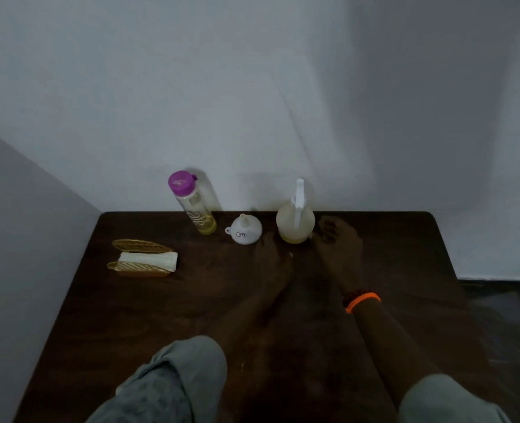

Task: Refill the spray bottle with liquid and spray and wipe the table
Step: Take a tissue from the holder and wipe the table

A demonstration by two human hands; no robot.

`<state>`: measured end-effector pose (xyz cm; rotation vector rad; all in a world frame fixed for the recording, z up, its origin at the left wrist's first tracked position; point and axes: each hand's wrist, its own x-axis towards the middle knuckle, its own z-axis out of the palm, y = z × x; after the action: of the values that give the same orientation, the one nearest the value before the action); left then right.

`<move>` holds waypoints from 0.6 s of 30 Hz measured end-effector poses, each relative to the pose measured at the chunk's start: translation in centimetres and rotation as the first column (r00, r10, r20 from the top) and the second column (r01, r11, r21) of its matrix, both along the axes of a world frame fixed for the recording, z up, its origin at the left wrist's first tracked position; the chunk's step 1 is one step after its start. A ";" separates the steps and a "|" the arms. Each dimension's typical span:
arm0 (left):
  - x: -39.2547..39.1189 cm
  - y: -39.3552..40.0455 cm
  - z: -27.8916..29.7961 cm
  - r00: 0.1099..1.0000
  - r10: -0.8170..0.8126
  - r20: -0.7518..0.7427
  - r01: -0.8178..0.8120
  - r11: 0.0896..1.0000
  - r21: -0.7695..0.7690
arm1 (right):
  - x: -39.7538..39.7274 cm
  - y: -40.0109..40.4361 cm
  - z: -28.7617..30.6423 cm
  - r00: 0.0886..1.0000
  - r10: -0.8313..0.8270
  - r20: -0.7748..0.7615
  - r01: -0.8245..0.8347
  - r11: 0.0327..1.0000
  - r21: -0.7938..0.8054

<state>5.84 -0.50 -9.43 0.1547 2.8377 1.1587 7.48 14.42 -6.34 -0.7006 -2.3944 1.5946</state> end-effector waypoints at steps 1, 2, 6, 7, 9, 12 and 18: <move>1.0 -0.5 0.0 1.000 0.015 0.022 -0.015 1.000 -0.017 | 1.6 -0.8 0.2 1.000 -0.015 0.024 0.015 1.000 0.023; 2.0 -1.1 0.4 0.998 0.024 0.052 -0.023 1.000 -0.013 | 2.9 -1.5 0.0 0.998 -0.027 0.050 0.026 0.999 0.030; 5.4 -3.6 2.2 0.984 0.000 0.178 -0.004 1.000 0.024 | 6.2 -5.8 -0.3 0.991 0.022 0.135 -0.026 0.999 0.027; 5.9 -4.2 2.5 0.983 -0.006 0.186 0.000 1.000 0.029 | 6.8 -7.0 -0.2 0.988 0.046 0.149 -0.050 0.999 0.021; 6.9 -5.7 1.9 0.985 0.024 0.172 -0.032 0.999 0.044 | 7.6 -9.2 -0.5 0.982 0.090 0.167 -0.095 0.995 0.019; 8.0 -8.2 1.6 0.986 0.064 0.151 -0.069 0.997 0.028 | 8.2 -12.0 -0.7 0.977 0.140 0.160 -0.145 0.989 0.021; 8.1 -17.3 2.0 0.956 0.207 0.207 -0.222 0.974 0.054 | 7.7 -18.1 -0.2 0.947 0.260 0.191 -0.272 0.961 0.040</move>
<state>13.98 -17.85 -7.42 -0.2592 2.6839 1.2434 15.20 -3.70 -6.52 -0.5533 -2.7653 1.5985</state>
